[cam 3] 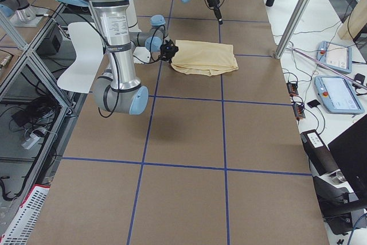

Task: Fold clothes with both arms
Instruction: 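Lower the right gripper to the shirt's near corner and grasp it, then lower the left gripper to the other near corner and grasp it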

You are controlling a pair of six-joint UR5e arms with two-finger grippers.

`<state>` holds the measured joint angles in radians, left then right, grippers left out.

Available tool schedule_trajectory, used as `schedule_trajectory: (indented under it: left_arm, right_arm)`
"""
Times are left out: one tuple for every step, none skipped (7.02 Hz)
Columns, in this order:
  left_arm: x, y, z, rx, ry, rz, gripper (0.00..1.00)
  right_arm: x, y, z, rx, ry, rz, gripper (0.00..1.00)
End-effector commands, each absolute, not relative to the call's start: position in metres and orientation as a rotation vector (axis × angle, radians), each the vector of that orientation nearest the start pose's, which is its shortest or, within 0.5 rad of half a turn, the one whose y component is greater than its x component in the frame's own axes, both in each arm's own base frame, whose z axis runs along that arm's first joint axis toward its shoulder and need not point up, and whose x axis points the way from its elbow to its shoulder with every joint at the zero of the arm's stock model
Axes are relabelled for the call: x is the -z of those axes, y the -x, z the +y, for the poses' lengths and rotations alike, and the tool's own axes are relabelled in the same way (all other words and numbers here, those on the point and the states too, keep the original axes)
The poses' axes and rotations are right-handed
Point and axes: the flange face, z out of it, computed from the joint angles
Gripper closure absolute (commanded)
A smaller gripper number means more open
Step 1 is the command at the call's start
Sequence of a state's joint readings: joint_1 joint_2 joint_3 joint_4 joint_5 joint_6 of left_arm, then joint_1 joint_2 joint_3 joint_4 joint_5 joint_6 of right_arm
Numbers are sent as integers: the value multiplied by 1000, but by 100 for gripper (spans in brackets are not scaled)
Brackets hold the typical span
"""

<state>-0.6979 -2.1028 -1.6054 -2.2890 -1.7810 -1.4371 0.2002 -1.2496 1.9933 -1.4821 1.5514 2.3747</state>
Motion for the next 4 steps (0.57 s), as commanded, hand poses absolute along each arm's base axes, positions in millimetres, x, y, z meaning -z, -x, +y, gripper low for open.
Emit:
schedule_trajectory:
  left_arm:
    - [-250,-457,-436,459,-147,1328,45]
    - [-244,-463,-390,517,-69,1369,45]
    - [-258,-488,-346,577,21,1355,45]
    - [-262,-511,-317,607,42,1331,45]
  right_arm:
    - [-304,507,-232,-935,248,-820,100]
    - [-306,503,-227,-930,250,-818,100]
    - [-305,502,-225,-926,253,-821,100]
    - [-305,502,-225,-926,254,-821,100]
